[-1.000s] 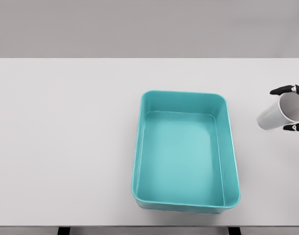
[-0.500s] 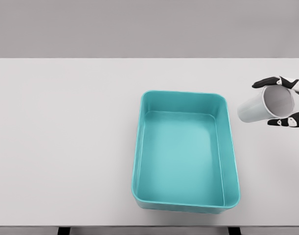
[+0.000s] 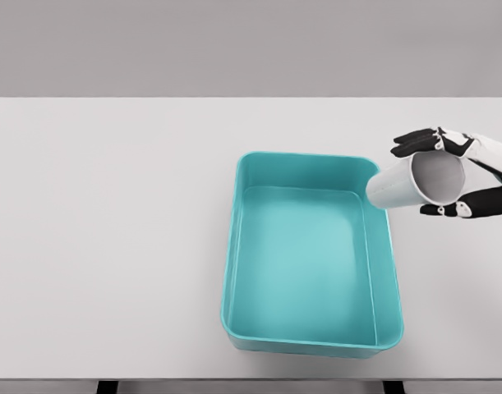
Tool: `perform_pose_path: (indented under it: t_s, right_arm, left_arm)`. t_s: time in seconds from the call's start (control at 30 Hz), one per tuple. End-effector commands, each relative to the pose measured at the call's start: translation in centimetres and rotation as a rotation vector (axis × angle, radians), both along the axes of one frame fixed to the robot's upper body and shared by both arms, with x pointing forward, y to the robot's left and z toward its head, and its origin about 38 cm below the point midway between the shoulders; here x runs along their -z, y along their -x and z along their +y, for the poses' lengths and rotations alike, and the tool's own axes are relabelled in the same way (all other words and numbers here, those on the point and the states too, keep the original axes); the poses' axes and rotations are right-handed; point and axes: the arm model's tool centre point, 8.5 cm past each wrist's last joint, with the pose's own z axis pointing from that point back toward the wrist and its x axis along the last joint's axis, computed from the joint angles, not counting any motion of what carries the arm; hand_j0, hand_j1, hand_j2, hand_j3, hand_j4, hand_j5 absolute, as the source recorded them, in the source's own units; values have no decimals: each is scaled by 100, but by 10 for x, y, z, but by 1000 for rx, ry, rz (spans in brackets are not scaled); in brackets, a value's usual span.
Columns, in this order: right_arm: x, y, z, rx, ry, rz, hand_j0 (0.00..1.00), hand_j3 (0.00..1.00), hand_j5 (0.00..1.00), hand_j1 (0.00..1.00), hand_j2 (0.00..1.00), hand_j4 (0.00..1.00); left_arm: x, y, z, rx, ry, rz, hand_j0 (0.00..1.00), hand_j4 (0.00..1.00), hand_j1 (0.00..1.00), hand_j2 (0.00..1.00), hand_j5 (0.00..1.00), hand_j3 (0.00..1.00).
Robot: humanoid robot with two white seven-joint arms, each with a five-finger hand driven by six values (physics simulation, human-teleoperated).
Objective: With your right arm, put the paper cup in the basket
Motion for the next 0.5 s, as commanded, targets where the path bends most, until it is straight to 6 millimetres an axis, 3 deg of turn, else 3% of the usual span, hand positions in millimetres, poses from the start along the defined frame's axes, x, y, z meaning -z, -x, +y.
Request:
perform_pose_path:
  t_s: [0.0,0.23,0.47]
  right_arm:
    - [1,3,9,-25,-8,5,80,80,80,80,80,80]
    - [14,-6,34,-58,-1,-16,80,80,80,80,80,80]
    - [34,-18,73,-98,69,-11,80,80,80,80,80,80]
  left_arm:
    - [0,0,0,-1,0,0,100,100,100,100,100,100]
    - [0,0,0,-1,0,0,100,100,100,100,100,100]
    - [0,0,0,-1,0,0,100,100,100,100,100,100]
